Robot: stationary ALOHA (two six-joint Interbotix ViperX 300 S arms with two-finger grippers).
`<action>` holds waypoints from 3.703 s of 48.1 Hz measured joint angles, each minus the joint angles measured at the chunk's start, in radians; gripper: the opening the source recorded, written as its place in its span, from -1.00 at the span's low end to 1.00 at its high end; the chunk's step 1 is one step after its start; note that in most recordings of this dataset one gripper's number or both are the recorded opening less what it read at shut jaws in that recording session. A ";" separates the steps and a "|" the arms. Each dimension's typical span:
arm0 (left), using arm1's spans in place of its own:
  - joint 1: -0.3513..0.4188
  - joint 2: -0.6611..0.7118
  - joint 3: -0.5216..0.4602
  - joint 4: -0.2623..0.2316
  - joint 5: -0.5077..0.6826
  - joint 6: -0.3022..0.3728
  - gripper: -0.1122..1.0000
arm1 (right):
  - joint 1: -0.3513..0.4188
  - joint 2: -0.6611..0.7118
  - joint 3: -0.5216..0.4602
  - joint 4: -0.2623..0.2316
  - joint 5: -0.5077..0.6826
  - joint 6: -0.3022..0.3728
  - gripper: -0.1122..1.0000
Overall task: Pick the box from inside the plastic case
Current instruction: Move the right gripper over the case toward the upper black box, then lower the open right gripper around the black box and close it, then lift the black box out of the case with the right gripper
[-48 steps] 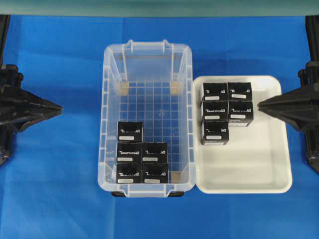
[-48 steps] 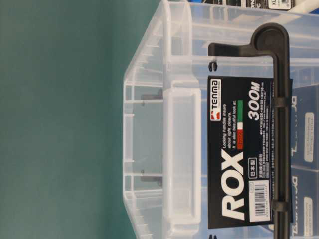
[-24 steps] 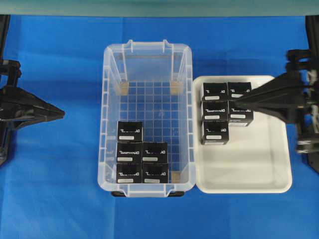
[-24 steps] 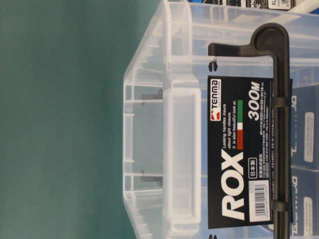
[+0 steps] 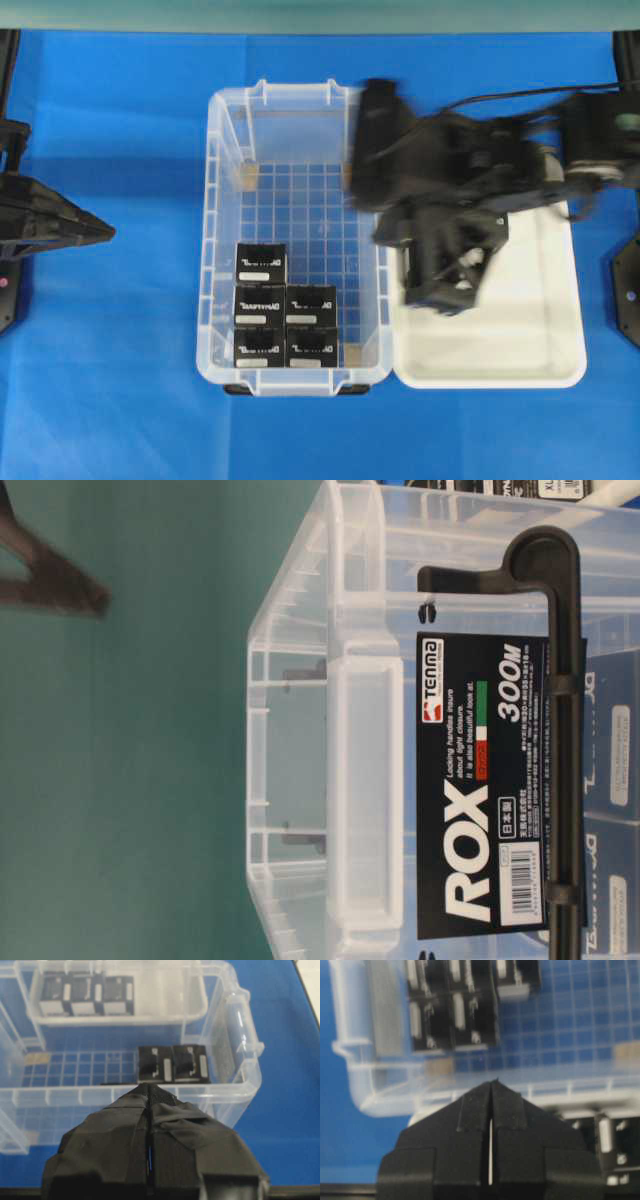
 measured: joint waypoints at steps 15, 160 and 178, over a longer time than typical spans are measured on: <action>0.002 -0.032 -0.009 0.000 0.057 -0.002 -0.89 | -0.020 0.319 -0.291 0.006 0.190 -0.204 -0.75; 0.044 -0.049 0.009 0.002 0.069 -0.080 -0.89 | -0.183 0.623 -0.152 0.305 -0.322 -0.433 0.37; 0.055 -0.051 0.017 0.002 0.069 -0.081 -0.89 | -0.215 0.528 -0.163 0.304 -0.298 -0.391 0.37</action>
